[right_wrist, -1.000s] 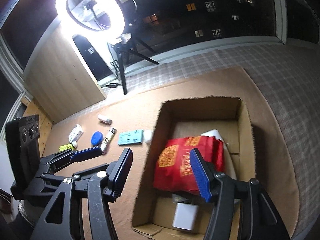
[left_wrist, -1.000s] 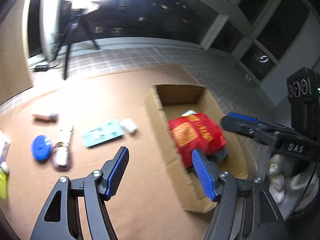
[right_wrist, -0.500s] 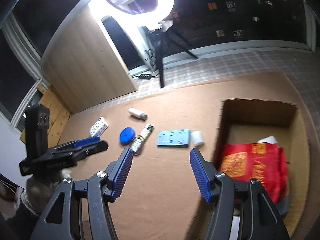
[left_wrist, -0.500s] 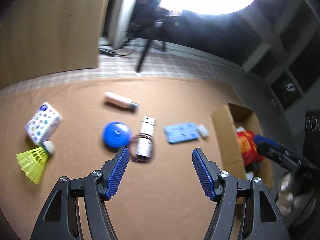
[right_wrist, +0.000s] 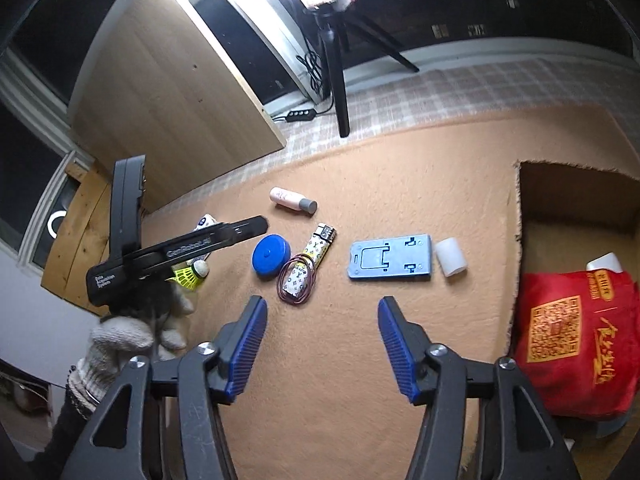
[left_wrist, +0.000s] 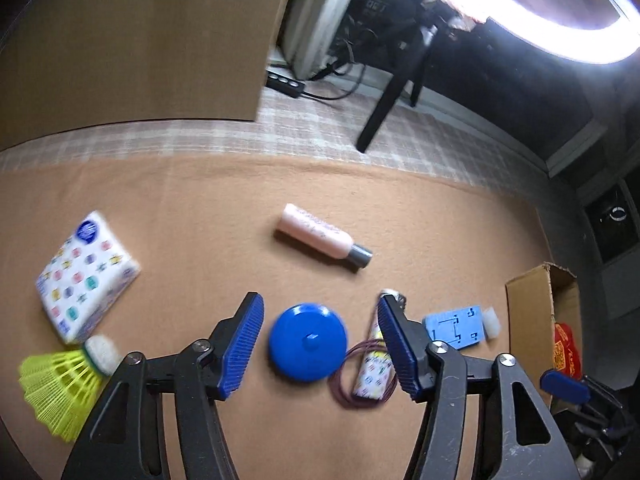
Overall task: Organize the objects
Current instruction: 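Move the left tool to the patterned lighter and grasp it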
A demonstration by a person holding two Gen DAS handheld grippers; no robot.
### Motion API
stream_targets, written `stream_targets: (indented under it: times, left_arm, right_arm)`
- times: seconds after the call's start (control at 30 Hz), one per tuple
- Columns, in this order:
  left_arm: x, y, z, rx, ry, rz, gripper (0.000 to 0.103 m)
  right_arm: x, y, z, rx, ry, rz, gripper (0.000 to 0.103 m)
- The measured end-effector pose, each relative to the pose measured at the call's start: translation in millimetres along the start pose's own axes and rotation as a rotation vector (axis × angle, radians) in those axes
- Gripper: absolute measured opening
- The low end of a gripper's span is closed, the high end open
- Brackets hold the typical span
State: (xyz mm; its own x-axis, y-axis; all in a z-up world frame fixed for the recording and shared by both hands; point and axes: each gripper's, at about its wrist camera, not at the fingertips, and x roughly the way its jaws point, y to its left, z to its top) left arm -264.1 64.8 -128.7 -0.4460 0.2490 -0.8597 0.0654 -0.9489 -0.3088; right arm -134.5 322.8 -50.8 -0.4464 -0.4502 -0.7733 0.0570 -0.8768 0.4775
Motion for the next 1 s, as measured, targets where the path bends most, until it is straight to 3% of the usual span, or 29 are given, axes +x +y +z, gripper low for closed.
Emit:
stream_targets:
  times: [0.3, 0.57, 1.0]
  left_arm:
    - [39.7, -52.3, 4.2, 0.15, 0.097, 0.003, 0.044]
    - [54.9, -65.2, -1.7, 0.189, 0.133, -0.003, 0.023]
    - [17.3, -15.4, -45.9, 0.069, 0.106, -0.014, 0.022]
  right_arm:
    - [14.4, -6.3, 6.1, 0.064, 0.032, 0.032, 0.046]
    - [10.8, -13.7, 3.4, 0.08, 0.033, 0.028, 0.046]
    - [19.8, 0.8, -10.6, 0.03, 0.083, 0.045, 0.046]
